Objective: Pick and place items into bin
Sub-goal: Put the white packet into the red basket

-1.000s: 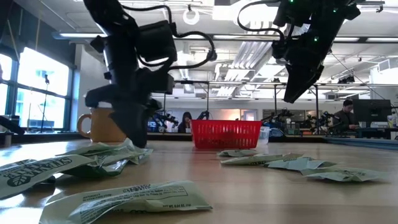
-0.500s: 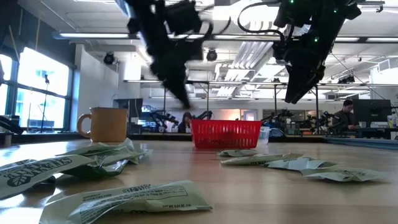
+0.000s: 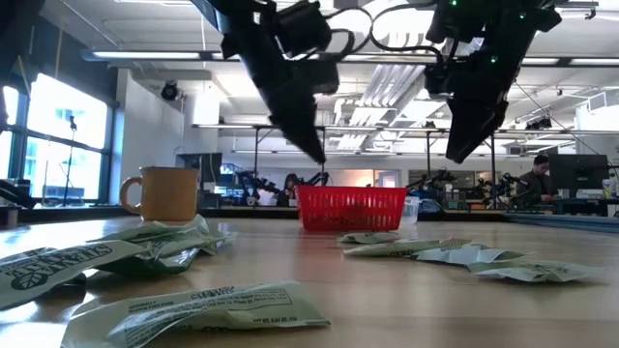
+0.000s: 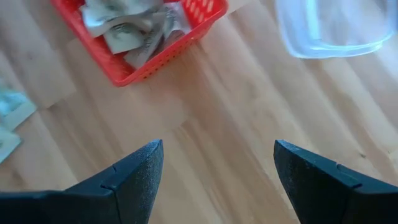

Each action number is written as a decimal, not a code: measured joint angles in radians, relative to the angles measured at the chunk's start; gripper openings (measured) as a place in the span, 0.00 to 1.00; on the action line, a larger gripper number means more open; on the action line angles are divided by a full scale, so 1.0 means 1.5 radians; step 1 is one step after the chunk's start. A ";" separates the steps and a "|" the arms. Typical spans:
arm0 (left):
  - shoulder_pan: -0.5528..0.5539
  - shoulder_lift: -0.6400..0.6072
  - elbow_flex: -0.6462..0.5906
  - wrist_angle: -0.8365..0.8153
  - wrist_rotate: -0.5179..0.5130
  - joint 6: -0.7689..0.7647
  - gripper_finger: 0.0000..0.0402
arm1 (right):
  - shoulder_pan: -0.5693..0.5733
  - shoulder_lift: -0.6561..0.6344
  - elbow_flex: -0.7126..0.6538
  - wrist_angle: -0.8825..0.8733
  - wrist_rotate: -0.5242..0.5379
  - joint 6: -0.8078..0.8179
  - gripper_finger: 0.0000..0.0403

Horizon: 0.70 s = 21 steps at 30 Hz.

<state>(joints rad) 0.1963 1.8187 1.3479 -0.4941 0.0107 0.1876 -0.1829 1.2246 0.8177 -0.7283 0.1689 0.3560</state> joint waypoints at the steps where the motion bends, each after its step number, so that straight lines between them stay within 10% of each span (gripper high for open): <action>1: 0.000 -0.004 0.000 -0.025 -0.003 -0.016 0.46 | 0.000 0.000 0.000 0.001 -0.014 -0.006 0.73; 7: -0.007 -0.056 -0.016 -0.175 0.014 -0.048 0.55 | 0.064 0.010 0.000 0.044 -0.105 0.033 0.73; 21: -0.066 -0.344 -0.314 -0.105 -0.010 -0.131 0.44 | 0.312 0.242 0.045 0.173 -0.083 0.610 0.73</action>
<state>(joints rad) 0.0978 1.3030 0.8774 -0.6514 -0.0048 -0.0084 0.2846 1.5873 0.8850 -0.4689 0.0446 1.2706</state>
